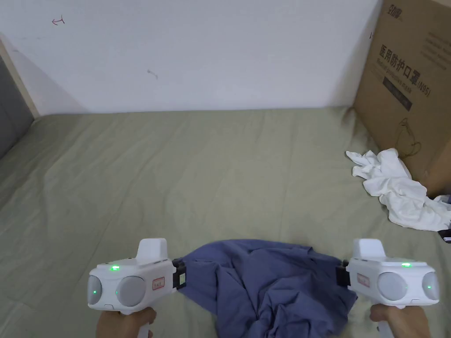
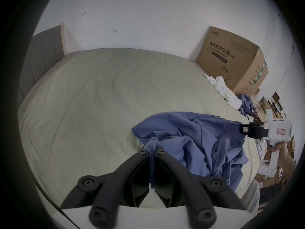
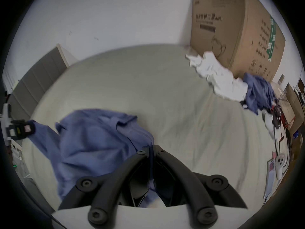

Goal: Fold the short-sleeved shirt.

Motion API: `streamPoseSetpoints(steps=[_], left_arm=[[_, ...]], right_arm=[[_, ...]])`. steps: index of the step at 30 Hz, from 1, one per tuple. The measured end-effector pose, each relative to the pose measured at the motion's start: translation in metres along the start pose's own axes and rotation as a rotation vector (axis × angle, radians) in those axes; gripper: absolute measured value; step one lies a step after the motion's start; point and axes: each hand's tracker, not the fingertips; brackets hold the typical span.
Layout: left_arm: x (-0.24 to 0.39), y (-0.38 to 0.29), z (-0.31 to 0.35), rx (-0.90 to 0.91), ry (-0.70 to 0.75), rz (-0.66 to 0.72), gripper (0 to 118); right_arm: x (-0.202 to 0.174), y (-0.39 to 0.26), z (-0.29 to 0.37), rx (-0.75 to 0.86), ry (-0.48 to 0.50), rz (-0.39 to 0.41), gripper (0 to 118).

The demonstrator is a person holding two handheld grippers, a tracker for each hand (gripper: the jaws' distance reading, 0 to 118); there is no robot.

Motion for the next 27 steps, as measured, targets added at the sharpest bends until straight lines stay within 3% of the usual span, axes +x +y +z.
streamPoseSetpoints(steps=[7, 14, 27], left_arm=[[-0.024, 0.028, 0.05, 0.121, 0.002, 0.094, 2], [-0.047, 0.092, 0.123, 0.296, 0.039, 0.1, 2], [-0.072, 0.229, 0.211, 0.525, 0.219, 0.022, 2]], right_arm=[[0.013, 0.051, 0.103, 0.249, 0.032, 0.007, 2], [0.004, 0.106, 0.186, 0.443, -0.002, 0.078, 2], [0.001, 0.209, 0.217, 0.587, -0.099, 0.113, 2]])
